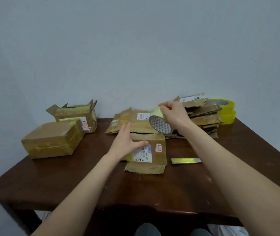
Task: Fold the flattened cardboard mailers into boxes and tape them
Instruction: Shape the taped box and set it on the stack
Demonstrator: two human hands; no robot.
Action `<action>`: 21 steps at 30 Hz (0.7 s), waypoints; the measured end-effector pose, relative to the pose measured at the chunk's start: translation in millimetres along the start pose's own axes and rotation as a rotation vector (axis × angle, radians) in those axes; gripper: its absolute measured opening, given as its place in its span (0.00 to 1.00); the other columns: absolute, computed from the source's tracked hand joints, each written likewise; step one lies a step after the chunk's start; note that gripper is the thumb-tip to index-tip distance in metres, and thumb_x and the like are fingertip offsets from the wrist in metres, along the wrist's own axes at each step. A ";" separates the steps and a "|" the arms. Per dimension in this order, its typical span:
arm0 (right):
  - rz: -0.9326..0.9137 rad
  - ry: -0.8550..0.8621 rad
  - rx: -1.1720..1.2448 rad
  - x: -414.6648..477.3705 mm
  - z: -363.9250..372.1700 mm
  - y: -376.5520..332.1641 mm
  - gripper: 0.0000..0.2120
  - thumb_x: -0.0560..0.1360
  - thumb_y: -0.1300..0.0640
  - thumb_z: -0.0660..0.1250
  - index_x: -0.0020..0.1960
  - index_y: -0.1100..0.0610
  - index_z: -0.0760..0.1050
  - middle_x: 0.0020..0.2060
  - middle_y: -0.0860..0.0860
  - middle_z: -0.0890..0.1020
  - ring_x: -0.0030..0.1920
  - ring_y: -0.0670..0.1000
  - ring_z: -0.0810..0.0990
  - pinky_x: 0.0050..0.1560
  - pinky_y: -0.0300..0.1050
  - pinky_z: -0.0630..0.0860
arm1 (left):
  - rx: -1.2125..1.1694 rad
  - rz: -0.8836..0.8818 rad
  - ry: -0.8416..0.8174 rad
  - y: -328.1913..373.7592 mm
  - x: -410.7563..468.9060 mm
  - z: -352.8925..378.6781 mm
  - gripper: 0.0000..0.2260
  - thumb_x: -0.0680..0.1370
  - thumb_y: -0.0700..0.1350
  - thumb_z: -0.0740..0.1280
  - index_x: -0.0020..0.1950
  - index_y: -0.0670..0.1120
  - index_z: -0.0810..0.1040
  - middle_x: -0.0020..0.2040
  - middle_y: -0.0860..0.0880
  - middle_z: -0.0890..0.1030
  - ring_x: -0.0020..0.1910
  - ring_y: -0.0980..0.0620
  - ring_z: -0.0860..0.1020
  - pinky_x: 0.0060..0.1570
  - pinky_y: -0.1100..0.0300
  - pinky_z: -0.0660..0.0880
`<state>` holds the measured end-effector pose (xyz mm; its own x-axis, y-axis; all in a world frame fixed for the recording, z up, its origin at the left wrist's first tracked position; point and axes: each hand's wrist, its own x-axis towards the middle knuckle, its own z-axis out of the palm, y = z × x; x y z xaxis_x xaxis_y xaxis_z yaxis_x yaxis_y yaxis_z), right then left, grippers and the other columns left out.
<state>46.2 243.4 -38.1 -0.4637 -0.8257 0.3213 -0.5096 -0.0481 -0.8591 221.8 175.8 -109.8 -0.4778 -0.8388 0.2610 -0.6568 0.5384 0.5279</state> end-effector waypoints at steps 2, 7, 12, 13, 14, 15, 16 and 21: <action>0.010 0.011 0.039 3.1 3.4 0.8 0.14 0.82 0.57 0.59 0.63 0.59 0.77 0.58 0.53 0.79 0.57 0.51 0.76 0.60 0.50 0.75 | -0.071 -0.030 -0.001 2.1 1.0 -2.1 0.51 0.64 0.61 0.76 0.78 0.45 0.53 0.78 0.46 0.56 0.76 0.49 0.55 0.73 0.52 0.56; -0.021 0.016 -0.004 4.6 10.5 -2.4 0.13 0.81 0.57 0.60 0.61 0.59 0.79 0.56 0.53 0.81 0.56 0.51 0.77 0.58 0.49 0.76 | -0.110 -0.018 0.063 -6.8 2.4 -3.7 0.40 0.66 0.54 0.77 0.74 0.46 0.67 0.73 0.47 0.67 0.72 0.49 0.64 0.71 0.54 0.62; -0.039 0.040 -0.006 2.0 12.8 -4.6 0.14 0.80 0.57 0.62 0.62 0.58 0.78 0.58 0.51 0.81 0.55 0.47 0.76 0.57 0.43 0.74 | -0.047 0.045 0.048 -15.5 0.7 -8.6 0.23 0.70 0.51 0.75 0.64 0.50 0.78 0.74 0.48 0.67 0.73 0.50 0.64 0.72 0.56 0.57; -0.035 0.085 -0.023 1.4 11.7 -4.2 0.14 0.80 0.56 0.61 0.63 0.57 0.78 0.59 0.50 0.81 0.56 0.48 0.77 0.55 0.43 0.74 | -0.045 0.053 0.044 -16.8 0.5 -9.7 0.22 0.71 0.50 0.74 0.64 0.50 0.78 0.74 0.47 0.67 0.73 0.50 0.64 0.72 0.56 0.57; -0.031 0.136 -0.060 0.9 10.2 -3.1 0.14 0.80 0.56 0.60 0.63 0.56 0.78 0.58 0.50 0.81 0.55 0.48 0.78 0.52 0.43 0.75 | -0.045 0.059 0.042 -17.6 0.0 -10.7 0.21 0.71 0.50 0.74 0.63 0.50 0.78 0.73 0.47 0.67 0.73 0.50 0.64 0.72 0.56 0.57; -0.024 0.175 -0.098 0.5 8.5 -1.9 0.14 0.81 0.55 0.59 0.62 0.55 0.78 0.57 0.49 0.82 0.52 0.48 0.79 0.49 0.44 0.76 | -0.044 0.064 0.043 -17.7 -0.5 -11.6 0.21 0.71 0.49 0.74 0.63 0.50 0.79 0.73 0.47 0.67 0.72 0.50 0.65 0.72 0.56 0.57; -0.014 0.191 -0.116 -0.1 7.2 -0.5 0.14 0.81 0.55 0.59 0.62 0.55 0.78 0.56 0.49 0.82 0.46 0.47 0.79 0.47 0.45 0.77 | -0.039 0.074 0.044 -17.6 -1.8 -12.3 0.20 0.71 0.49 0.74 0.63 0.50 0.79 0.73 0.47 0.68 0.72 0.50 0.65 0.72 0.57 0.56; 0.015 0.092 -0.058 -6.5 5.0 -4.4 0.14 0.81 0.57 0.60 0.62 0.58 0.78 0.52 0.50 0.81 0.36 0.43 0.75 0.46 0.45 0.76 | 0.132 0.174 -0.007 -16.6 -1.3 -18.1 0.22 0.76 0.51 0.69 0.69 0.51 0.72 0.72 0.48 0.69 0.73 0.52 0.63 0.72 0.54 0.59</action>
<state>55.1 246.1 -38.4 -0.5353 -0.7705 0.3461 -0.5421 -0.0009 -0.8403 243.8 166.5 -104.2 -0.5946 -0.7318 0.3330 -0.6345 0.6815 0.3647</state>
